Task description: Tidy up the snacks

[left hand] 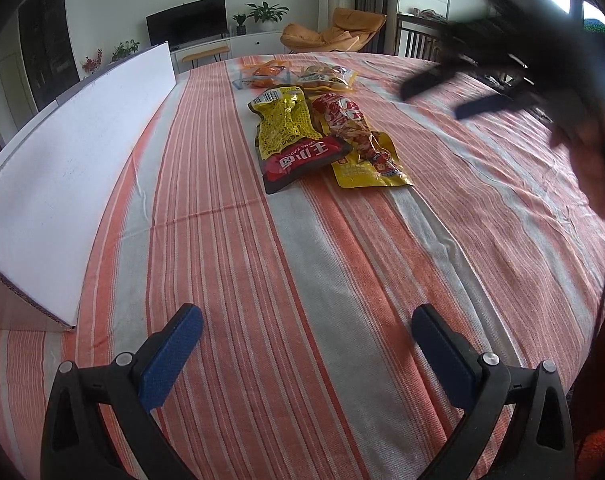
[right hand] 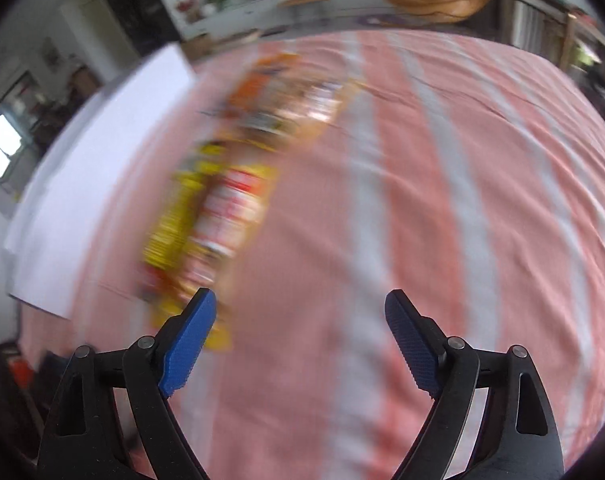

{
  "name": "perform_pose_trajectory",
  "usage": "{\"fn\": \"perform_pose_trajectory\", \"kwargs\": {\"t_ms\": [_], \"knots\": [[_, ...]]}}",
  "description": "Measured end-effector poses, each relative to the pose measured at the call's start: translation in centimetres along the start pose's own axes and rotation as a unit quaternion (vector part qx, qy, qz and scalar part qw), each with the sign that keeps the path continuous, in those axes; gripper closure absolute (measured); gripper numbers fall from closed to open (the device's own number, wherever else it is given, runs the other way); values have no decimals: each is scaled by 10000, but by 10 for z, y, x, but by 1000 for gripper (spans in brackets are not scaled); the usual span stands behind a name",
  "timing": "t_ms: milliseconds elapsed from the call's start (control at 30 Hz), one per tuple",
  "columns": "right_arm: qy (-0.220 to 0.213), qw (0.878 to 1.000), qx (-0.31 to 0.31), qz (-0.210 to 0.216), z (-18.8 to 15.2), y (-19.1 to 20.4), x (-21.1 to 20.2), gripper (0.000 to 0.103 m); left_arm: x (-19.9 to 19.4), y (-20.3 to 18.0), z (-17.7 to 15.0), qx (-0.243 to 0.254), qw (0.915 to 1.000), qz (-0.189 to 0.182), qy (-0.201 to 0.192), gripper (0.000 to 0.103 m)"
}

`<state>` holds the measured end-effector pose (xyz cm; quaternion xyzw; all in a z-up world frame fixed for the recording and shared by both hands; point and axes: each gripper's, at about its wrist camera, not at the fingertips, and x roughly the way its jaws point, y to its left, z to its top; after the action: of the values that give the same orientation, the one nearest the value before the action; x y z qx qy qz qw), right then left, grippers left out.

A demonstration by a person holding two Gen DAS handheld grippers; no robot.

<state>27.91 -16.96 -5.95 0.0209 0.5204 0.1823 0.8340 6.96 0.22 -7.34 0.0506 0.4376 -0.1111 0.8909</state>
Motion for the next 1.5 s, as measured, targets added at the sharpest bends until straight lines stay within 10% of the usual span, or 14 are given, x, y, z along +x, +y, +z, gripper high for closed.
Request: {"fn": "perform_pose_trajectory", "kwargs": {"t_ms": [200,400,700,867,1500], "knots": [[472,9983,-270,-207,32,50,54,18,-1,0,-1,2,10000,-4,-18,0],[543,9969,-461,-332,16,54,59,64,-2,-1,-1,-8,10000,4,-49,0],[194,9949,-245,-960,-5,-1,26,61,-2,-1,-1,-12,10000,6,-51,0],[-231,9919,-344,-1197,-15,-19,16,37,-2,-1,-2,-14,10000,6,-54,0],[-876,9912,-231,-961,-32,-33,21,25,-2,-1,-2,-16,10000,10,-58,0]]}}
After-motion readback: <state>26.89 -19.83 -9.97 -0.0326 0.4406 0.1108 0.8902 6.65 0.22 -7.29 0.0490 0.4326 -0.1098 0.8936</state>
